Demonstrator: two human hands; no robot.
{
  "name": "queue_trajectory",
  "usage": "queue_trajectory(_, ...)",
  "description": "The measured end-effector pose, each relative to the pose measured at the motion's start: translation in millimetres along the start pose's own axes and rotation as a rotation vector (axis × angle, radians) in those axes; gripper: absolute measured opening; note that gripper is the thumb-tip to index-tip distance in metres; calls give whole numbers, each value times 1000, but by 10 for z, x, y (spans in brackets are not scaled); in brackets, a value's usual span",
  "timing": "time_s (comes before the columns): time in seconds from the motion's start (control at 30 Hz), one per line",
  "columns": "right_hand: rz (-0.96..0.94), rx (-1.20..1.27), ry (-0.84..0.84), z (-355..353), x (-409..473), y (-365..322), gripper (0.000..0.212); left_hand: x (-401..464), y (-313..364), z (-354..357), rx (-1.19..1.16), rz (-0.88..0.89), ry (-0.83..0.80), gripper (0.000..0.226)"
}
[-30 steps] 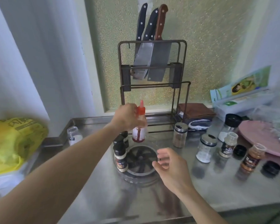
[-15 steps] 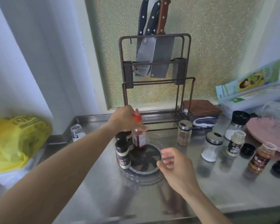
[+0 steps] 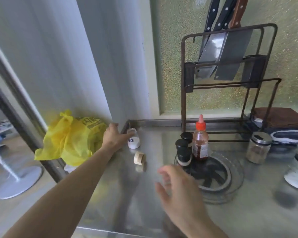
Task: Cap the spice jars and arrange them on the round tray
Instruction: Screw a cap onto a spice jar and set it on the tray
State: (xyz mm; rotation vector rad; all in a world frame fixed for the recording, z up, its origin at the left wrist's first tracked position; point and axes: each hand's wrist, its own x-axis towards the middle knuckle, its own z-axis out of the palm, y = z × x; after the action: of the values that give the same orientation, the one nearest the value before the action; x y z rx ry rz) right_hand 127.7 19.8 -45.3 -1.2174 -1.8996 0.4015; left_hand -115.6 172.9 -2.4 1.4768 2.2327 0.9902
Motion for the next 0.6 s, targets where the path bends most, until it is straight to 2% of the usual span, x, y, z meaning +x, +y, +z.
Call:
queue_trajectory(0.07, -34, -36, -64, 381, 217, -78, 38, 88, -103, 135, -9, -23, -39, 76)
queue_trajectory(0.13, 10, -74, -142, 697, 454, -114, 47, 185, -169, 268, -13, -15, -62, 63)
queue_trajectory(0.27, 116, -139, -187, 1136, 843, -19, 56, 357, -243, 490, -56, 28, -100, 65)
queue_trajectory(0.33, 163, -168, -225, 1254, 959, 68, 52, 426, -270, 574, -65, 63, -91, 57)
queue_trajectory(0.5, 174, -119, -136, 1160, 963, 79, 36, 234, -281, 474, -145, 110, -14, 44)
queue_trajectory(0.6, 157, -35, -73, 850, 731, -4, 44, -148, -330, 260, -268, 121, 10, 43)
